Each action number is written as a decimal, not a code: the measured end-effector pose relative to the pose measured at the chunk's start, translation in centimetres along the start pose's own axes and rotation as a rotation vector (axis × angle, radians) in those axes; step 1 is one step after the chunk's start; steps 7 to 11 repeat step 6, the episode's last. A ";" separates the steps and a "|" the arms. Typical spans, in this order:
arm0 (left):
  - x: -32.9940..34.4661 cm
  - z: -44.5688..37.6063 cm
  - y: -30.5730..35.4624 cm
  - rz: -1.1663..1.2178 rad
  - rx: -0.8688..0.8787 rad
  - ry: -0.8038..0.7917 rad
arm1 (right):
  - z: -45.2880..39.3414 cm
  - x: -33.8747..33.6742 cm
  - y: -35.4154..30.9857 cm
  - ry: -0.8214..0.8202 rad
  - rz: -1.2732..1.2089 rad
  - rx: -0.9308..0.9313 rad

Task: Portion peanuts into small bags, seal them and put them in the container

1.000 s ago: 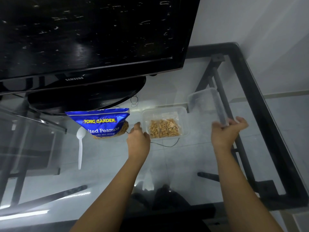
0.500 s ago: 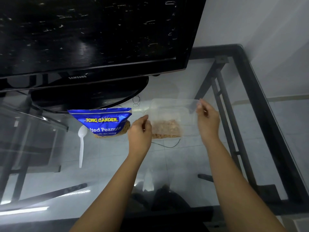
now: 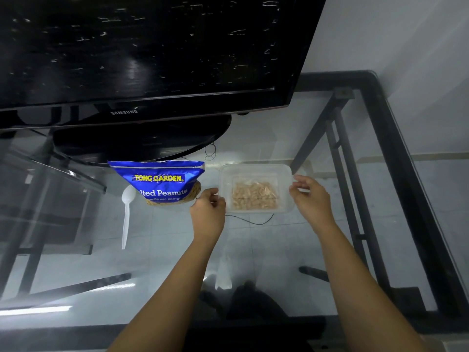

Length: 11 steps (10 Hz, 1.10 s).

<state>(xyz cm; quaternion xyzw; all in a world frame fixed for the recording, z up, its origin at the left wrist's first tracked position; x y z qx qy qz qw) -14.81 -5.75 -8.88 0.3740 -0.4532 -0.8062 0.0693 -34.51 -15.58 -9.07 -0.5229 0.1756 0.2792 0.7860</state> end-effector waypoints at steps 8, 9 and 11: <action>-1.0 0.1 0.2 0.074 -0.025 -0.093 | 0.8 1.1 -0.2 0.106 0.172 -0.138; -1.0 0.1 0.2 0.074 -0.025 -0.093 | 0.8 1.1 -0.2 0.106 0.172 -0.138; -1.0 0.1 0.2 0.074 -0.025 -0.093 | 0.8 1.1 -0.2 0.106 0.172 -0.138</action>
Point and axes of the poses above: each hand's wrist, its own z-axis away from the middle knuckle, its own x-axis out of the palm, y = z × x, the point moved 2 cm from there along -z, towards the middle knuckle, and after that the axes turned 5 degrees about z, right-handed, at the moved point
